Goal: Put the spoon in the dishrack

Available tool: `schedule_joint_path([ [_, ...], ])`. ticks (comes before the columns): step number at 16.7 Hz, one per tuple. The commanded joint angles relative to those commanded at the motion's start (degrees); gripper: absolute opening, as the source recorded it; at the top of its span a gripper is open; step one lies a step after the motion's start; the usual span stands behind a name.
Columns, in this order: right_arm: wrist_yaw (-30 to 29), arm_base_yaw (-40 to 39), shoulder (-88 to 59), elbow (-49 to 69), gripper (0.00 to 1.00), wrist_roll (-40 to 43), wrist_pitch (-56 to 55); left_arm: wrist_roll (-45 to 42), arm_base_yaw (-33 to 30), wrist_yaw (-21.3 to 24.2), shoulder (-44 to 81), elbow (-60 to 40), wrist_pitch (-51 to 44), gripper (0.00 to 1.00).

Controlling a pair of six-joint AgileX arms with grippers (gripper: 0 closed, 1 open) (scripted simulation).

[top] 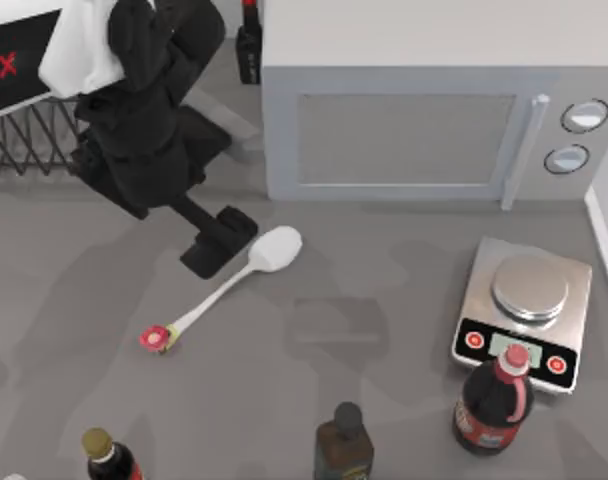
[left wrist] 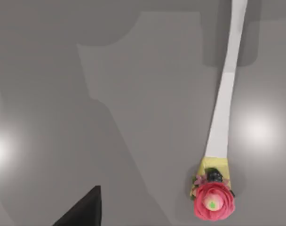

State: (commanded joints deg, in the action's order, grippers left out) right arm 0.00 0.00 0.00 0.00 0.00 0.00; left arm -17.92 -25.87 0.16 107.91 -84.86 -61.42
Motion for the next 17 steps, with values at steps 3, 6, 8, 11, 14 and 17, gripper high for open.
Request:
schedule_joint_path([
  [3,0.00,0.00,0.00,0.00,1.00,0.00,0.00,-1.06,-1.53,0.01,6.22,-4.87,-3.62,1.00],
  [6,0.00,0.00,0.00,0.00,1.00,0.00,0.00,-1.24,-1.80,0.01,7.32,-5.72,-4.27,1.00],
  [8,0.00,0.00,0.00,0.00,1.00,0.00,0.00,-1.24,-1.80,0.01,7.32,-5.72,-4.27,1.00],
  [11,0.00,0.00,0.00,0.00,1.00,0.00,0.00,-1.29,-1.60,0.01,7.55,-4.82,-3.22,1.00],
  [14,0.00,0.00,0.00,0.00,1.00,0.00,0.00,-1.39,-1.68,0.03,9.75,-1.21,2.62,1.00],
  [17,0.00,0.00,0.00,0.00,1.00,0.00,0.00,-1.41,-1.67,0.05,12.85,3.56,11.25,1.00],
])
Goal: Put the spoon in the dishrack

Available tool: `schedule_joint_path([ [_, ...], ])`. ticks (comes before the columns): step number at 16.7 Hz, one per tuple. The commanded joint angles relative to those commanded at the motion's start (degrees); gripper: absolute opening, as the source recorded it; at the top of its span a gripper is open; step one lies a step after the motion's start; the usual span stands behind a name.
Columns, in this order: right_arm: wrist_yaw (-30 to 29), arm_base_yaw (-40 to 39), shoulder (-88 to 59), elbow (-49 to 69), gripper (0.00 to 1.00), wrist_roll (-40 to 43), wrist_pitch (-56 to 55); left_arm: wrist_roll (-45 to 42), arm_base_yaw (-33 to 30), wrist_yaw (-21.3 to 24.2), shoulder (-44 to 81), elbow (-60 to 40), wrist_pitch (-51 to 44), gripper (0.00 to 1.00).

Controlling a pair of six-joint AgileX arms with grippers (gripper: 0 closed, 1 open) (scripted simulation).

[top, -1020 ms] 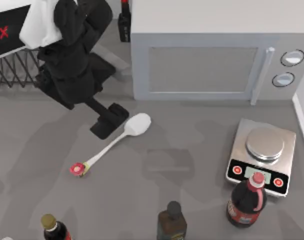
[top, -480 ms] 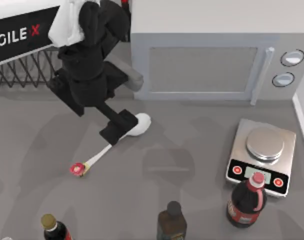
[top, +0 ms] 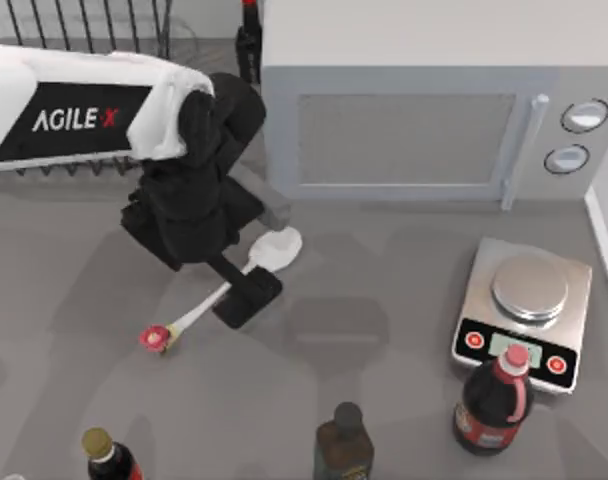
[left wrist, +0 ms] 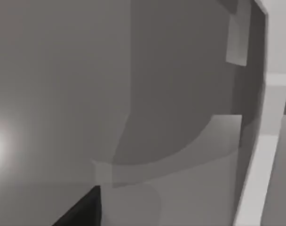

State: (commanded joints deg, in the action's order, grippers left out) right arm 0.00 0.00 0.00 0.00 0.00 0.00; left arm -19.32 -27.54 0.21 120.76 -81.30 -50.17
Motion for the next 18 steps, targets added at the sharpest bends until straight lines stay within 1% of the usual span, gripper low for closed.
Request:
schedule_joint_path([
  [3,0.00,0.00,0.00,0.00,1.00,0.00,0.00,-0.04,-0.04,0.02,2.07,2.94,4.38,1.00],
  [7,0.00,0.00,0.00,0.00,1.00,0.00,0.00,-0.04,-0.04,0.02,2.21,3.11,4.62,1.00],
  [18,0.00,0.00,0.00,0.00,1.00,0.00,0.00,-0.04,-0.04,0.02,2.21,3.11,4.62,0.17],
])
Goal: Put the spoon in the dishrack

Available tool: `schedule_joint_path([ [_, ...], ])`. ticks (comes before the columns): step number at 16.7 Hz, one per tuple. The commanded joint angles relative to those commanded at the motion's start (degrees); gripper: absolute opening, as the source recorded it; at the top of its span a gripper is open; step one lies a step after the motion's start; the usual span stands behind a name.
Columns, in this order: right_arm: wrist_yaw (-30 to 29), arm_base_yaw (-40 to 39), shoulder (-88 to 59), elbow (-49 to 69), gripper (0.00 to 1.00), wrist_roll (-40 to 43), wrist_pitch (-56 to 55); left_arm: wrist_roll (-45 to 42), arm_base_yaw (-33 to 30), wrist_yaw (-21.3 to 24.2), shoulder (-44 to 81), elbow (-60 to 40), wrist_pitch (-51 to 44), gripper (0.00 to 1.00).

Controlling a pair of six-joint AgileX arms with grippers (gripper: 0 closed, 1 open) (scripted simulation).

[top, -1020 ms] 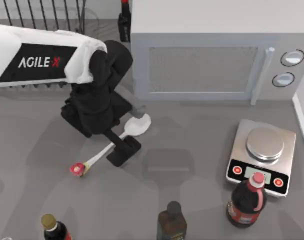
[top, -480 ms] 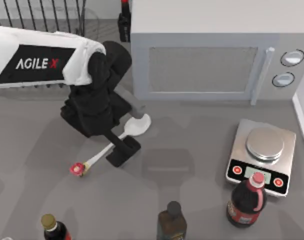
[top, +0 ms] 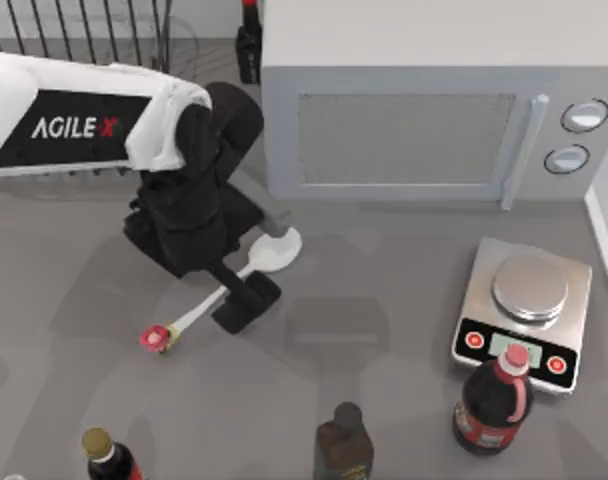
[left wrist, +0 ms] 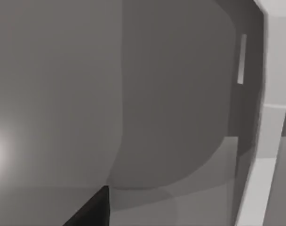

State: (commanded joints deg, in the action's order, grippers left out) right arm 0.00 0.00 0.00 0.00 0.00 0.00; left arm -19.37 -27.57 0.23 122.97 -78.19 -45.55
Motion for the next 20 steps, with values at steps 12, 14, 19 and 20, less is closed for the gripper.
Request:
schedule_joint_path([
  [12,0.00,0.00,0.00,0.00,1.00,0.00,0.00,0.25,0.03,0.59,-2.85,-1.06,-1.57,0.00],
  [14,0.00,0.00,0.00,0.00,1.00,0.00,0.00,0.19,-0.10,0.59,-2.74,-3.08,-3.60,0.00],
  [19,0.00,0.00,0.00,0.00,1.00,0.00,0.00,0.37,-0.25,0.58,-3.34,-17.82,-19.38,0.00],
  [20,0.00,0.00,0.00,0.00,1.00,0.00,0.00,0.41,-0.29,0.57,-3.59,-21.54,-24.02,0.00],
])
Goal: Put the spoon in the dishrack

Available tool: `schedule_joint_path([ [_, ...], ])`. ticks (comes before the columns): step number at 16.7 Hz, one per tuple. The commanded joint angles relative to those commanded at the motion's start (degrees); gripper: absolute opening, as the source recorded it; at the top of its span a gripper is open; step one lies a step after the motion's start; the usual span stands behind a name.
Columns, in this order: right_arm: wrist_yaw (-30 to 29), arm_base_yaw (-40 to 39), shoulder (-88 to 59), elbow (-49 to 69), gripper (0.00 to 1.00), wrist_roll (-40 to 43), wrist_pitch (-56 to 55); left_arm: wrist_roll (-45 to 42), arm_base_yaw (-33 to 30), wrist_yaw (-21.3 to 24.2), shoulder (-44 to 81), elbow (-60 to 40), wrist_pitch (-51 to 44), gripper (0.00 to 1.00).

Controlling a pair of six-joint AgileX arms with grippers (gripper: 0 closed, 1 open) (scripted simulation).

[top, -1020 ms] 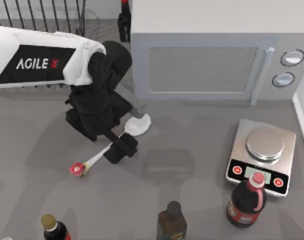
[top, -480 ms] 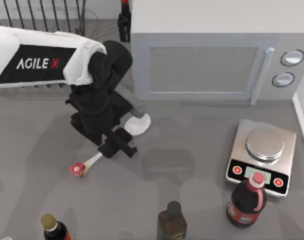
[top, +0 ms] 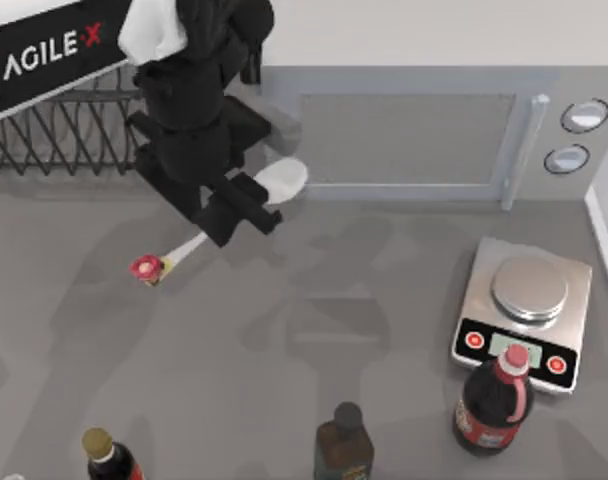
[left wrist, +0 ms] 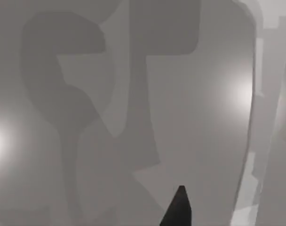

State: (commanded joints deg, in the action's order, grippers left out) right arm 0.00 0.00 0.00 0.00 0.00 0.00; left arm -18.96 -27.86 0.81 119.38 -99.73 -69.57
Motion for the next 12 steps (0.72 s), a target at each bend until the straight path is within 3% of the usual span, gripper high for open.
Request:
schedule_joint_path([
  [6,0.00,0.00,0.00,0.00,1.00,0.00,0.00,0.21,-0.09,-0.02,-2.67,-17.78,-19.96,0.00],
  [12,0.00,0.00,0.00,0.00,1.00,0.00,0.00,0.18,0.13,-0.06,-3.28,-19.61,-21.77,0.00],
])
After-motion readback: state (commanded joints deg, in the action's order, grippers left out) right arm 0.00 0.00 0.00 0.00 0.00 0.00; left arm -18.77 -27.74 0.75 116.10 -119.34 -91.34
